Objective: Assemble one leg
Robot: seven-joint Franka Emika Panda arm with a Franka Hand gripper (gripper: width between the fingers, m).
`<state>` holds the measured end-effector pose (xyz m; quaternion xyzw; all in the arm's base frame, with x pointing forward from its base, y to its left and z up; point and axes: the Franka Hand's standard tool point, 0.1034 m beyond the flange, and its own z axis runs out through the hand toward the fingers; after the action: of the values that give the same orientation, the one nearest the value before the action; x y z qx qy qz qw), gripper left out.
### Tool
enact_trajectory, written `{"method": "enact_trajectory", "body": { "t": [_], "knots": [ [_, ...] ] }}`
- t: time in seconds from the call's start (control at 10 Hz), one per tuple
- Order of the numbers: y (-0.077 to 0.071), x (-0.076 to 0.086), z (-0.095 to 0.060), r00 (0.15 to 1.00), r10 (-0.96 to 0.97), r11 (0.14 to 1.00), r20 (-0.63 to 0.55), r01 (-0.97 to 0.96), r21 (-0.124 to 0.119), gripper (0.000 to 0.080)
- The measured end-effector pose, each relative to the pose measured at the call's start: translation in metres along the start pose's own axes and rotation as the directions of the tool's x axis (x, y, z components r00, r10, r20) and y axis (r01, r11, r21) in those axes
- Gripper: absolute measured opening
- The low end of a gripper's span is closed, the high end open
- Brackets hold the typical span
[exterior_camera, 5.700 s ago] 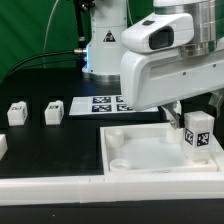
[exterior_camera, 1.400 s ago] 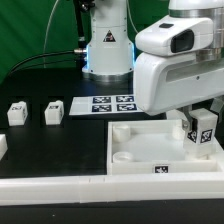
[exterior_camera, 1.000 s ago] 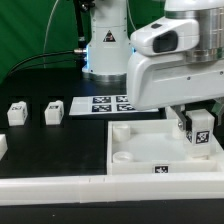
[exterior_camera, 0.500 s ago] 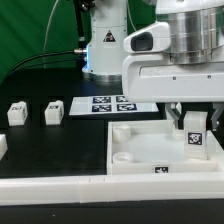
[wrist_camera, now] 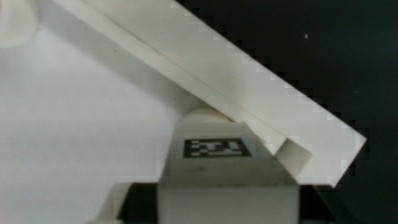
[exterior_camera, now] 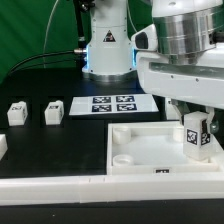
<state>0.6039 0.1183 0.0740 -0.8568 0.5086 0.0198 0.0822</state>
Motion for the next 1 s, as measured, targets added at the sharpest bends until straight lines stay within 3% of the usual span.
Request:
{"method": "enact_trajectory", "body": {
  "t": [0.2,0.5,0.6,0.7,1.0],
  "knots": [
    [-0.0018,-0.0048,0.0008,0.982,0.190,0.982,0.017,-0.190,0.005,0.0297],
    [-0.0019,-0.0054,0.0011,0.989,0.146,0.989,0.021,-0.146,0.007,0.0302],
    [-0.0020,-0.0063,0.0018,0.990,0.138,0.990,0.023,-0.138,0.007,0.0506],
    [-0.0024,-0.0081,0.0051,0.999,0.048,0.999,0.025,-0.049,0.003,0.0604],
    [-0.0047,-0.0094,0.0068,0.924,-0.380,0.924,0.031,0.381,-0.041,0.0648]
  ]
}}
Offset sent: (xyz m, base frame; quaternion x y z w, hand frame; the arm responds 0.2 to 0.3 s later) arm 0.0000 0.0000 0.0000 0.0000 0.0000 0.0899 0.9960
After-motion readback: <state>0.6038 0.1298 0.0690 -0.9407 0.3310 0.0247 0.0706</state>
